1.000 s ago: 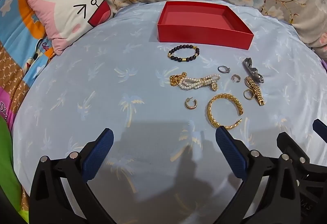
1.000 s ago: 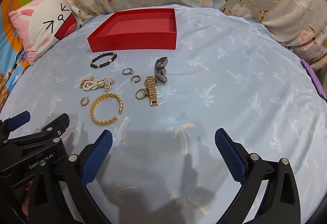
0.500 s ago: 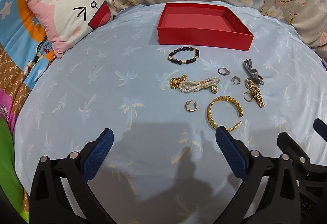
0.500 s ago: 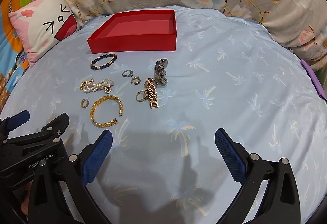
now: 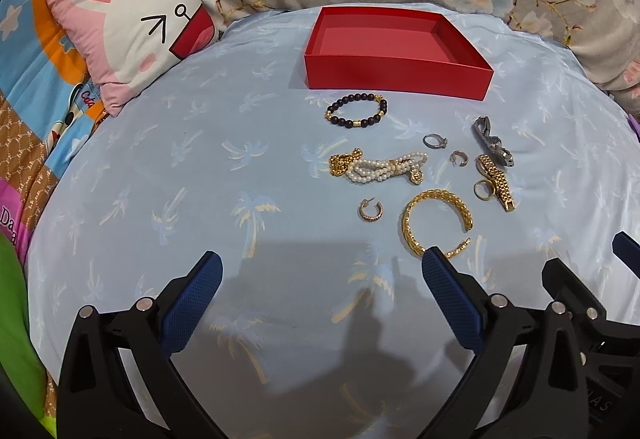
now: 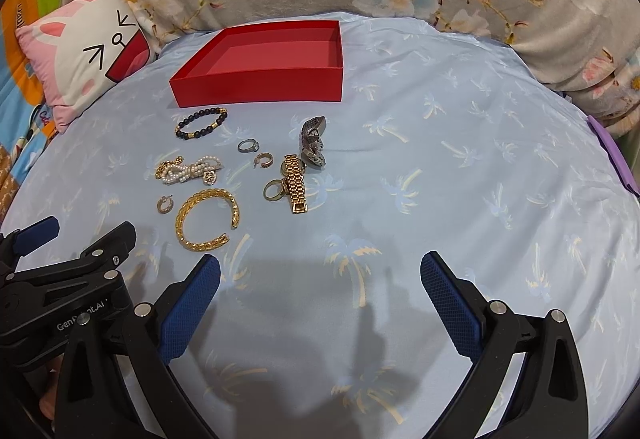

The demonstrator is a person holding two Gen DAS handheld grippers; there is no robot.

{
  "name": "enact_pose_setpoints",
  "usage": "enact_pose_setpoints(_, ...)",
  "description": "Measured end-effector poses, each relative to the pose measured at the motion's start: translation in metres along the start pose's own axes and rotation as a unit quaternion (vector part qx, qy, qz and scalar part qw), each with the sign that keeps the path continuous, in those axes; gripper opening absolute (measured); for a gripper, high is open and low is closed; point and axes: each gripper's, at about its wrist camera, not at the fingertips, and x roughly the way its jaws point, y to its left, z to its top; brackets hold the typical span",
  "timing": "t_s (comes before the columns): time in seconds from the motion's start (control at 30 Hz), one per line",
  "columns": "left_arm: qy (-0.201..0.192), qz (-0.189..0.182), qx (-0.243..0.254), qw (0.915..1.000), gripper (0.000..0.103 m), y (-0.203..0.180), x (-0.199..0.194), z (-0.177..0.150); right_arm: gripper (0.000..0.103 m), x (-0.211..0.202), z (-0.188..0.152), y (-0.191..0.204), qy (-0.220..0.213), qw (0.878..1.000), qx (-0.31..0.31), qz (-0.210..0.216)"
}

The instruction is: Organize jewelry

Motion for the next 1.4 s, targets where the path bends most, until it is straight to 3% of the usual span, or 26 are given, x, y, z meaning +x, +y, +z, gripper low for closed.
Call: enact_pose_setpoints(1.4, 0.006, -0.002, -0.001, 1.0, 0.097, -0.0003, 0.0045, 0.0001, 0.098, 0.0004, 0.0007, -0.0018, 0.001, 1.0, 0.003, 0.0)
